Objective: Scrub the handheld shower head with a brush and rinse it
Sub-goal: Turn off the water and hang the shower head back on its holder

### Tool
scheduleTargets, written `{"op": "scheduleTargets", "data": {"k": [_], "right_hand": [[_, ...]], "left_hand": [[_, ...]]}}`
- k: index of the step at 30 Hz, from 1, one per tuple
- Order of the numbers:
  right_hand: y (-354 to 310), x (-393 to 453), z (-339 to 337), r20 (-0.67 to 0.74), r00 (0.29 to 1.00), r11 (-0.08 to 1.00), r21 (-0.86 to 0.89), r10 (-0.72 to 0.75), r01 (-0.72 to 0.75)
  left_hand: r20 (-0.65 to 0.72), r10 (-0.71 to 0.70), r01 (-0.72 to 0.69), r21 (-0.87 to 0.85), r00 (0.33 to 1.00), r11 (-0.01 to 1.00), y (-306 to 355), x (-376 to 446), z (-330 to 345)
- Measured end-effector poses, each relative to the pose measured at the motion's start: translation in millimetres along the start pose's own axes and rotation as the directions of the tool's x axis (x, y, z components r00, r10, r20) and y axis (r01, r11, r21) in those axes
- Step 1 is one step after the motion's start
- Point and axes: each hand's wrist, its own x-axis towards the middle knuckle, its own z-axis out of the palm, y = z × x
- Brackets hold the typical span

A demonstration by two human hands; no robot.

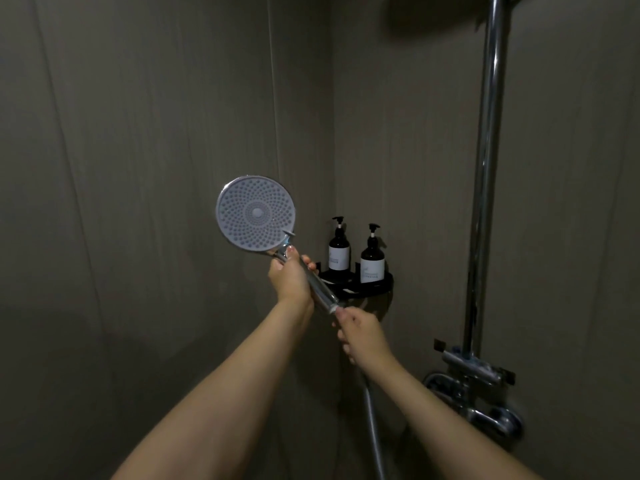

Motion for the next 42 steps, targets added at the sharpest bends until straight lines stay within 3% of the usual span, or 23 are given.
{"op": "scheduleTargets", "data": {"k": [2, 3, 4, 6, 8, 11, 13, 18, 24, 28, 34, 38, 42], "right_hand": [[-4.2, -0.9, -3.3, 0.186, 0.960, 0.912, 0.316, 0.211, -0.262], [-2.8, 0.0, -4.9, 0.225, 0.950, 0.884, 0.366, 0.218, -0.290], [-1.3, 0.8, -5.5, 0.223, 0.956, 0.897, 0.356, 0.190, -0.262], [2.0, 1.7, -4.4, 0.129, 0.989, 0.984, 0.148, 0.075, -0.094], [4.8, 2.5, -2.5, 0.022, 0.999, 0.999, -0.021, -0.040, 0.040], [-0.1, 0.3, 0.1, -0.041, 0.997, 0.994, 0.088, 0.070, -0.066], [-2.0, -0.8, -1.3, 0.006, 0.988, 0.971, 0.185, 0.151, -0.150], [12.1, 0.0, 0.7, -0.027, 0.997, 0.998, 0.008, -0.067, 0.067], [9.1, 0.8, 2.0, -0.046, 0.998, 0.986, 0.161, 0.038, -0.030], [15.1, 1.5, 3.7, -0.057, 0.996, 0.997, 0.035, -0.064, 0.066], [8.0, -0.6, 1.7, -0.023, 1.000, 0.992, 0.126, 0.007, -0.004], [11.6, -0.4, 2.8, -0.038, 0.998, 0.998, 0.019, -0.053, 0.054], [5.0, -0.7, 1.2, 0.022, 0.999, 0.997, 0.077, 0.028, -0.029]], "left_hand": [[0.002, 0.001, -0.001, 0.015, 1.000, 1.000, -2.1, 1.2, -2.7], [0.000, 0.003, -0.003, 0.016, 1.000, 1.000, -2.1, 1.8, -3.6], [-0.004, 0.006, -0.006, 0.017, 1.000, 1.000, -1.5, 2.4, -3.8], [-0.010, 0.012, -0.012, 0.019, 1.000, 1.000, -0.7, 3.0, -4.2], [-0.011, 0.017, -0.017, 0.029, 1.000, 0.999, -0.7, 1.6, -4.4], [0.009, -0.009, 0.009, 0.026, 1.000, 1.000, -3.0, -2.1, -2.7], [0.015, -0.015, 0.015, 0.036, 1.000, 0.999, -4.5, -3.8, -1.0], [0.021, 0.016, -0.017, 0.043, 1.000, 0.999, -1.5, -3.6, -0.5], [0.016, 0.010, -0.010, 0.040, 1.000, 0.999, -5.1, -4.7, -3.9], [0.010, 0.028, -0.029, 0.044, 1.000, 0.999, -3.5, -1.8, -4.2], [0.008, 0.013, -0.013, 0.032, 1.000, 0.999, -4.1, -4.1, -4.6], [0.004, 0.018, -0.018, 0.016, 1.000, 1.000, -2.0, -3.0, -5.4], [0.008, 0.012, -0.012, 0.035, 1.000, 0.999, -5.9, -4.8, -6.2]]}}
